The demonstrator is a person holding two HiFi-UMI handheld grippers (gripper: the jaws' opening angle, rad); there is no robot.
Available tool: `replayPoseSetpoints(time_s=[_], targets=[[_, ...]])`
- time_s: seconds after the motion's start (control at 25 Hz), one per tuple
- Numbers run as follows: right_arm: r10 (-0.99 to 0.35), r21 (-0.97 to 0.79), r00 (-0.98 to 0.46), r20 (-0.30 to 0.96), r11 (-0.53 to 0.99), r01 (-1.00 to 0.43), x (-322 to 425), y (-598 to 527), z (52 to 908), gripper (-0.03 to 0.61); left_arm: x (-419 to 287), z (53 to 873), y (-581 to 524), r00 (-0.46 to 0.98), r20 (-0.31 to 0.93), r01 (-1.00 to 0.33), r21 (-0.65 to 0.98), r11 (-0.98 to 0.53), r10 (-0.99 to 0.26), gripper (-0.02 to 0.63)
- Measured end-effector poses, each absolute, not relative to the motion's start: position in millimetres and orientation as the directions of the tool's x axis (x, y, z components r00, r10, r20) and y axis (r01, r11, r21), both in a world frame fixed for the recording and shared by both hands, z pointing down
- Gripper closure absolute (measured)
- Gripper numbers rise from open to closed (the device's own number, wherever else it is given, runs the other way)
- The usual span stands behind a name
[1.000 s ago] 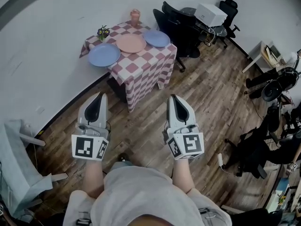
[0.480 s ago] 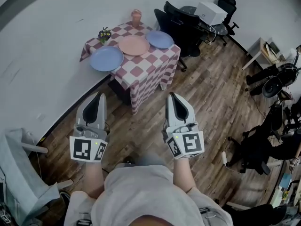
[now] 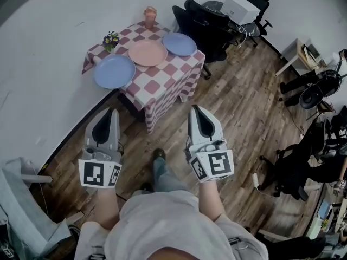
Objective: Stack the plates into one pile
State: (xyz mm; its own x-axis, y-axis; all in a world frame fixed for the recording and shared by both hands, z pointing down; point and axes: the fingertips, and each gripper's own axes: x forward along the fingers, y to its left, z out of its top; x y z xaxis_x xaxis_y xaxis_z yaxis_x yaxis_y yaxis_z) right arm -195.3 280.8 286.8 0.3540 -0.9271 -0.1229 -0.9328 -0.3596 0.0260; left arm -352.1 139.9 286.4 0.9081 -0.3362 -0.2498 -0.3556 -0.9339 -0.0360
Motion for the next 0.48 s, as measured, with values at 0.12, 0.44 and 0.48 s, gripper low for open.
replayPoseSetpoints(time_s=[0.12, 0.44, 0.48], targets=[[-0.931, 0.031, 0.339, -0.136, -0.346, -0.938, -172.0, 254.8, 283.3, 0.580, -333.1, 280.9, 115.0, 0.899, -0.255, -0.383, -0.057, -0.922, -0.357, 0.609], [-0.943, 0.042, 0.289, -0.162, -0.300, -0.953, -106.1, 186.0, 262.8, 0.580, -279.6, 262.6, 53.4, 0.869, -0.274, -0.445, -0.066, -0.893, -0.412, 0.609], [-0.945, 0.042, 0.282, -0.165, -0.292, -0.955, -98.6, 178.6, 261.1, 0.580, -274.0, 262.2, 47.1, 0.865, -0.273, -0.453, -0.066, -0.889, -0.421, 0.609]])
